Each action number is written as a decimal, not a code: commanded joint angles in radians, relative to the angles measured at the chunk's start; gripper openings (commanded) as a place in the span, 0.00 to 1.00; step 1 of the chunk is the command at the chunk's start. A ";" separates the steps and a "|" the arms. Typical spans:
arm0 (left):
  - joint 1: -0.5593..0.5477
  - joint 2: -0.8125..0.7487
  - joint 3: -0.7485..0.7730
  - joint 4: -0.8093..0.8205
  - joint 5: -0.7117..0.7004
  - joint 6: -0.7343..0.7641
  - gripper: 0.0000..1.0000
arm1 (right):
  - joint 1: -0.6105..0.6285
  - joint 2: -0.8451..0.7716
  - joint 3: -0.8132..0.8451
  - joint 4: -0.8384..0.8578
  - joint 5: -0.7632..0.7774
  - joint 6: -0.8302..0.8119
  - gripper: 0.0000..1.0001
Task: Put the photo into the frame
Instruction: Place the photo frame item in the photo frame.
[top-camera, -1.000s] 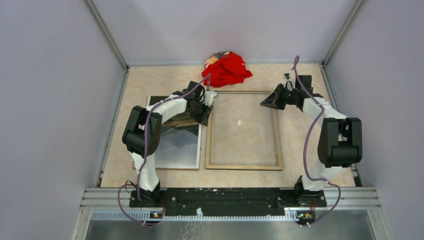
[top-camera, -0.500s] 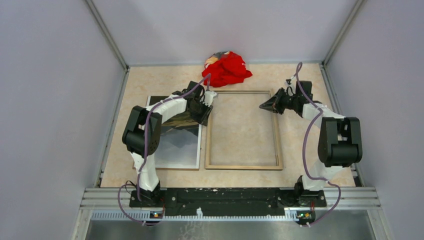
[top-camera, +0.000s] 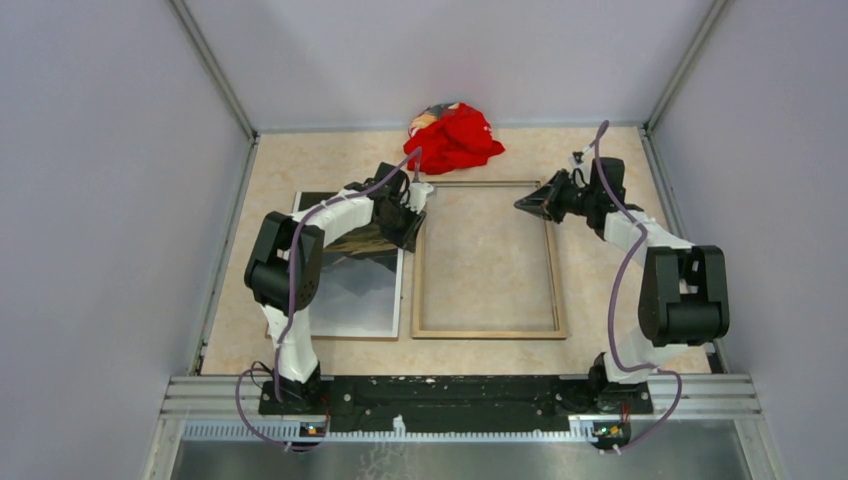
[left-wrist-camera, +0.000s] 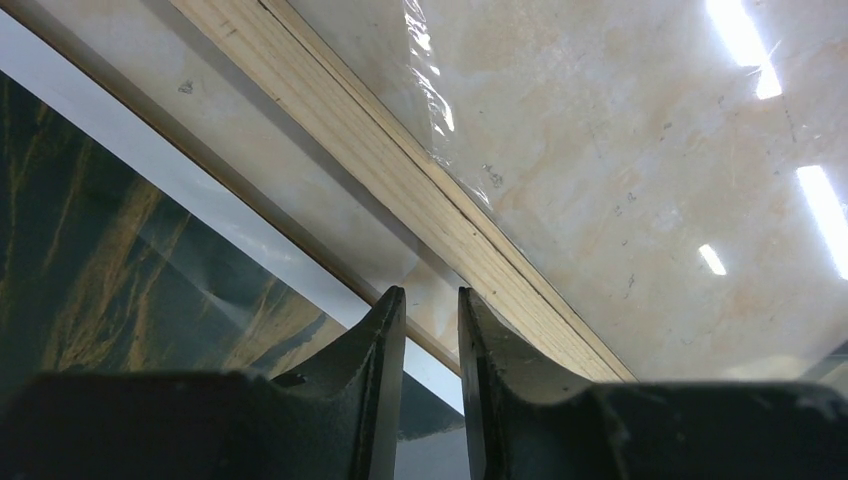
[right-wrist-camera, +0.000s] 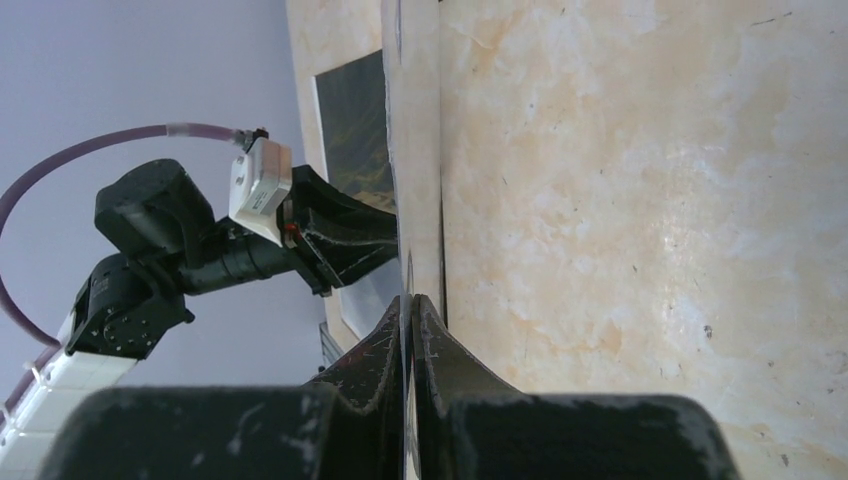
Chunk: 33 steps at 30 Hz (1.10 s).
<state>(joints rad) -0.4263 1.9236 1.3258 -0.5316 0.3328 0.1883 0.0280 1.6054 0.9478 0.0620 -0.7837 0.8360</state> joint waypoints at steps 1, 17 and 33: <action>-0.011 -0.015 -0.008 0.027 0.053 -0.006 0.32 | 0.040 -0.057 0.001 0.049 0.042 0.042 0.00; -0.009 -0.014 -0.017 0.039 0.076 -0.027 0.24 | 0.087 -0.111 -0.016 0.080 0.109 0.189 0.00; 0.003 0.006 -0.042 0.050 0.138 -0.075 0.18 | 0.144 -0.157 -0.005 0.049 0.178 0.279 0.00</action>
<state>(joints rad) -0.4198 1.9236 1.2919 -0.5232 0.3859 0.1463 0.1463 1.4944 0.9310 0.1024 -0.6060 1.0725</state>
